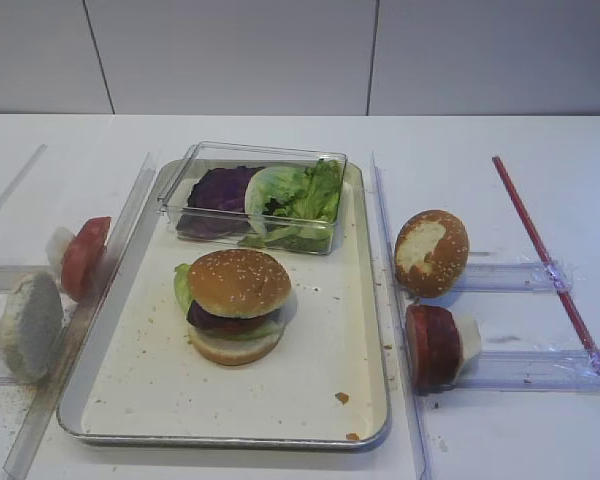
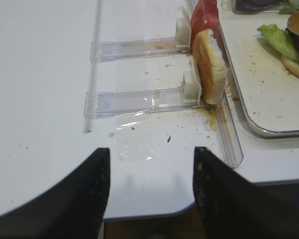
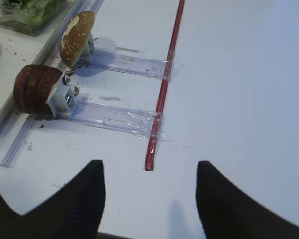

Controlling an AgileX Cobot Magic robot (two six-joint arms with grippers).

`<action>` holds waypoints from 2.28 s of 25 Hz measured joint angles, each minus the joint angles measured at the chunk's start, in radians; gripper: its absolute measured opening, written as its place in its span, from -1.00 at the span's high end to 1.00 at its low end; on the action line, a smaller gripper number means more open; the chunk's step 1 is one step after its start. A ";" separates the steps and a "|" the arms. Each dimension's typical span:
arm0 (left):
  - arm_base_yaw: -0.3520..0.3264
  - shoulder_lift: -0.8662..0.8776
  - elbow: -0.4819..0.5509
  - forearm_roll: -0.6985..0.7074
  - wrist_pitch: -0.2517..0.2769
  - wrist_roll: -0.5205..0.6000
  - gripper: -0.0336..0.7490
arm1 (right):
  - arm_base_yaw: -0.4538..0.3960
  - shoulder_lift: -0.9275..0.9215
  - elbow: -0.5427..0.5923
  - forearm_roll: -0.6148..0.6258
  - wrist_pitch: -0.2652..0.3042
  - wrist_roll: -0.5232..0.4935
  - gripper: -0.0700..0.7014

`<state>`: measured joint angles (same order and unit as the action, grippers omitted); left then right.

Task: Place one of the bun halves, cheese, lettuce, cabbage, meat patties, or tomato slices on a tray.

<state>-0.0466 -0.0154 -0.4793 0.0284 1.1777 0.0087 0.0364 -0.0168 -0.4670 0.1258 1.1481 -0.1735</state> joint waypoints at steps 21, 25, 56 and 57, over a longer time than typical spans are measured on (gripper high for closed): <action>0.000 0.000 0.000 0.000 0.000 0.000 0.00 | 0.000 0.000 0.000 0.000 0.000 0.000 -0.28; 0.000 0.000 0.000 0.000 0.000 0.000 0.00 | 0.000 0.000 0.000 0.000 0.000 0.000 -0.26; 0.000 0.000 0.000 0.000 0.000 0.000 0.00 | 0.000 0.000 0.000 0.000 -0.002 0.000 0.45; 0.000 0.000 0.000 0.000 0.000 0.000 0.00 | 0.000 0.000 0.000 0.000 -0.002 0.000 0.46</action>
<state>-0.0466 -0.0154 -0.4793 0.0284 1.1777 0.0087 0.0364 -0.0168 -0.4670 0.1258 1.1462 -0.1736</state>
